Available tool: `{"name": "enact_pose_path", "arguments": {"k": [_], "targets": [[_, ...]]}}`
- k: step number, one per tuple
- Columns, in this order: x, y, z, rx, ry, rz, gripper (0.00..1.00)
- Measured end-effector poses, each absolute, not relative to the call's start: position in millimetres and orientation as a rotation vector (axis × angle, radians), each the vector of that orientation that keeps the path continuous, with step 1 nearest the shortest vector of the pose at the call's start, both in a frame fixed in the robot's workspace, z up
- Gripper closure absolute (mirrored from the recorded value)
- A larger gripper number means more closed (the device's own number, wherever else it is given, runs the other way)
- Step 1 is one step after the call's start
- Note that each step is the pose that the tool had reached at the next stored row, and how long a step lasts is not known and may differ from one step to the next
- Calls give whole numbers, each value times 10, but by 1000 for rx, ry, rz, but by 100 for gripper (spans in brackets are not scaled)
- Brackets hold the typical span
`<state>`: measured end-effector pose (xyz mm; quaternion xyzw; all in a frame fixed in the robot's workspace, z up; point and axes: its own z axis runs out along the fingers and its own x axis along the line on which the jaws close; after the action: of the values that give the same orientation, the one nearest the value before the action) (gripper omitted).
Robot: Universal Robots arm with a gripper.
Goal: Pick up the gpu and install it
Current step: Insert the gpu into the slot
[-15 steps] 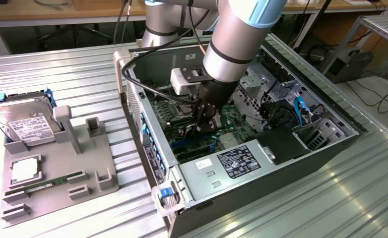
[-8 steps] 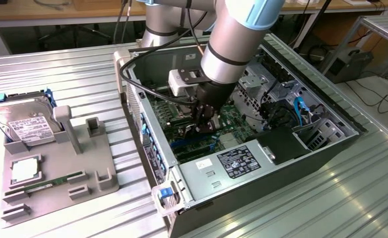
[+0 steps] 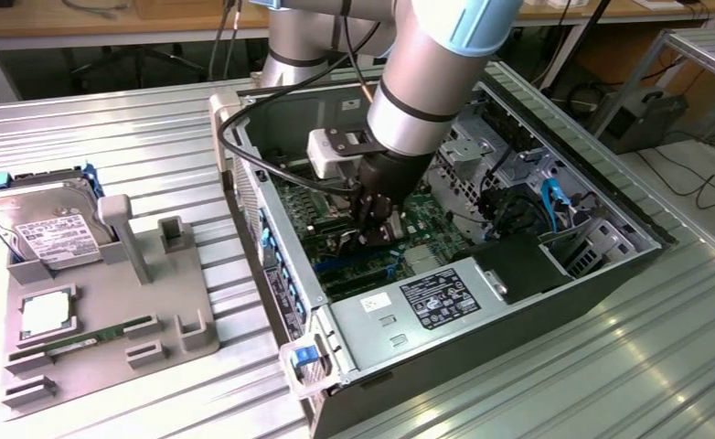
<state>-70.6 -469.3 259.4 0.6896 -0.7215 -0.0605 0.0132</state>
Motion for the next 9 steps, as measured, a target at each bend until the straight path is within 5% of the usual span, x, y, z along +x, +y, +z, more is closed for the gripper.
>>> {"name": "enact_pose_path", "arguments": {"k": [9], "targets": [[-751,-4694,2586,2147,-2247,-187,74]]}}
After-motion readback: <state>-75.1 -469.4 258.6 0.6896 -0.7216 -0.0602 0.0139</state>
